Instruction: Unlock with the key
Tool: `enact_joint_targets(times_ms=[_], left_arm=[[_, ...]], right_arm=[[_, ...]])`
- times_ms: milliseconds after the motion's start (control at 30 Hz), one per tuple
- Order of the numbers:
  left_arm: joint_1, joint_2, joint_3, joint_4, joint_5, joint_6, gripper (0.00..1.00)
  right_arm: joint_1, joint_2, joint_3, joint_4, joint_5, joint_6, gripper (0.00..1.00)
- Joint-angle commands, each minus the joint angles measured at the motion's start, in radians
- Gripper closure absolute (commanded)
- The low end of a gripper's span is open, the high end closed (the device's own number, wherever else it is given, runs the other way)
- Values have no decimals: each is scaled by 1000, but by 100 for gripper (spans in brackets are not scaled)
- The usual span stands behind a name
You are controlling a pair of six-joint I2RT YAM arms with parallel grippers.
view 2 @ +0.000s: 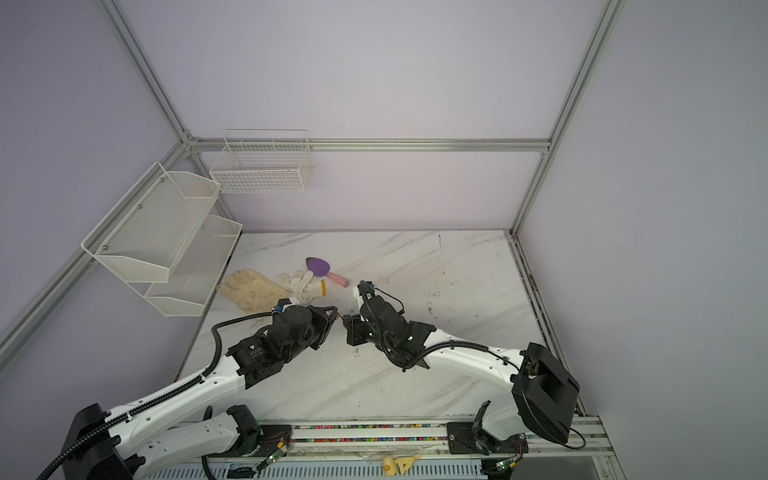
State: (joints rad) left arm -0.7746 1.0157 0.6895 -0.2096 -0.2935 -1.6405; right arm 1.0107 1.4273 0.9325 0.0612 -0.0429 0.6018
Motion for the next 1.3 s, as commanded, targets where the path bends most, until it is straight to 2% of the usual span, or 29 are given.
enact_joint_targets(times_ms=[0,267,433,867,1267], left_arm=[[0,-23,-33,27,-22,5,100],[0,-29,-26,2,-39,-5,100],[1,-47,-36,12,-58,-4,100],[2,-58,-37,-11,-81,1,100],[2,-26,-27,31,-35,11,100]], right_arm=[[6,13,37,33,-8,12,100],[13,15,34,39,-30,19,100],[17,-7,27,-5,15,15,100],[19,-31,33,-9,23,3,100],[19,7,42,22,3,1,100]])
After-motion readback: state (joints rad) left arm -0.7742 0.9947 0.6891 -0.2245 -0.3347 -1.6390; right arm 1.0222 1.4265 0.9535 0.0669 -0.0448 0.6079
